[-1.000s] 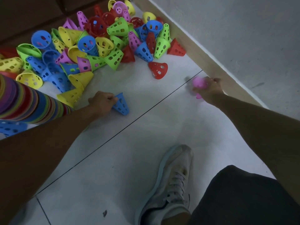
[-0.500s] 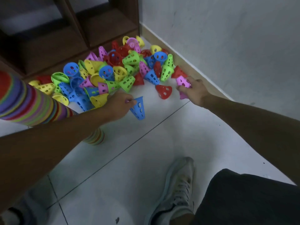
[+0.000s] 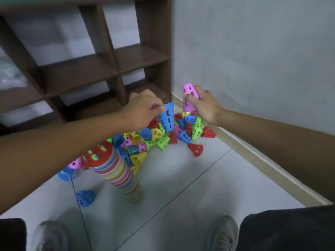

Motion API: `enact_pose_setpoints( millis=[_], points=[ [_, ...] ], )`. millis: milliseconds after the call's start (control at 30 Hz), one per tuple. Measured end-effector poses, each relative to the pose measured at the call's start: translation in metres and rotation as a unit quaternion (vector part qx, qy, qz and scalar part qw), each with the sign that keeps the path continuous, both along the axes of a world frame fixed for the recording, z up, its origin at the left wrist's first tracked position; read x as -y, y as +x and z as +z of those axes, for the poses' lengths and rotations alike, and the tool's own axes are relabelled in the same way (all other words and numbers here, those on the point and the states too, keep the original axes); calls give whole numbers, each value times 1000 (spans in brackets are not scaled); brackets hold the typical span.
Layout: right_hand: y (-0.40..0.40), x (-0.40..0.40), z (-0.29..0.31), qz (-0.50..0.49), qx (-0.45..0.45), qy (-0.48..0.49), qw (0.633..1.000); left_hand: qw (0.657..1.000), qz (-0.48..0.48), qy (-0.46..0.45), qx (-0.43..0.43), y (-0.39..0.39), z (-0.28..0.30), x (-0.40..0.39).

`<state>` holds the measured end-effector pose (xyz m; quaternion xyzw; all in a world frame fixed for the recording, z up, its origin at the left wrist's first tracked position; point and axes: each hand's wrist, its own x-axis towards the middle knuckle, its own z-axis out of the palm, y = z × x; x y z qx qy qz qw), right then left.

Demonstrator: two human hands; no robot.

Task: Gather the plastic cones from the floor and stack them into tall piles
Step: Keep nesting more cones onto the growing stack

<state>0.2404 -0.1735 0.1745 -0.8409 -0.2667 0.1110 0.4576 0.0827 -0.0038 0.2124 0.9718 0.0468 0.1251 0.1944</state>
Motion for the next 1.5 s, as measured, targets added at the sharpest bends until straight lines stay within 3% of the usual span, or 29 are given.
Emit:
enact_pose_setpoints(
  millis=[333, 600, 800, 1100, 1500],
  points=[
    [-82, -26, 60, 55, 13, 111, 992, 999, -14, 11, 37, -104, 58, -53],
    [-150, -66, 54, 110, 22, 52, 992, 994, 104, -4, 32, -168, 62, -100],
    [-183, -101, 45, 164, 56, 73, 982, 987, 152, 0, 42, -181, 60, -127],
    [-206, -125, 24, 276, 91, 40, 956, 990, 142, 5, -10, -185, 47, -156],
    [-207, -105, -11, 289, 112, -49, 949, 994, 76, 17, -75, -174, 37, -162]
  ],
)
